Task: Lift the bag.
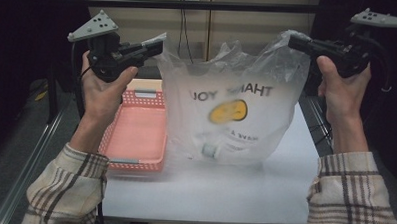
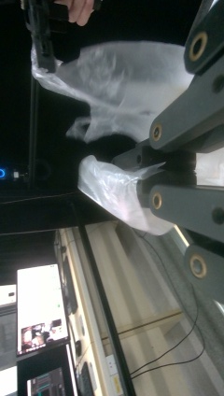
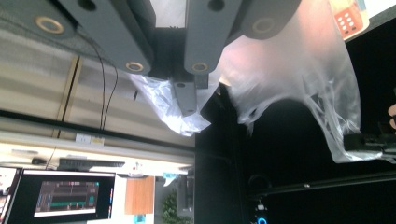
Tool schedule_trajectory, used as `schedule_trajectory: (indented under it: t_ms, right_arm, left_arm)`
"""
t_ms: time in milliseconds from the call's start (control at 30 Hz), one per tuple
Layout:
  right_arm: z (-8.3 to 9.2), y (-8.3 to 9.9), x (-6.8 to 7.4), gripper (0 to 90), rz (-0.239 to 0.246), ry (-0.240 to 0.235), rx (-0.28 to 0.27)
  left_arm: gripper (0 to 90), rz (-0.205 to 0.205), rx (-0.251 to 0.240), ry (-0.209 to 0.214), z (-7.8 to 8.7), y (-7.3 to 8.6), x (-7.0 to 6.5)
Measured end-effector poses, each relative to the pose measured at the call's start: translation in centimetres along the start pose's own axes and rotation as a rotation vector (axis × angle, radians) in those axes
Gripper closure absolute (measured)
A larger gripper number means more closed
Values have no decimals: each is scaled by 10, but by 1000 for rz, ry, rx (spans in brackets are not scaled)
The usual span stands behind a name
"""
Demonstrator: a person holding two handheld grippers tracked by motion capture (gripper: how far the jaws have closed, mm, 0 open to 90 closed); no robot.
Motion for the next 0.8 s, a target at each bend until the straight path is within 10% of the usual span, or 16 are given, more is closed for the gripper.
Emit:
schedule_trajectory:
  t_ms: [800]
  right_arm:
    - [23, 102, -37, 900, -62, 93, 182]
  left_arm:
    - [899, 46, 124, -27, -12, 63, 11]
Point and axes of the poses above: each handheld gripper's, and its own axes: z roughly backward along the jaws, y roughly out of its underside, x roughly to its left, the point moved 4 cm from there along -z, roughly forward along the jaws, and after that the axes turned 15 degrees about -x, right-handed, at the moved point
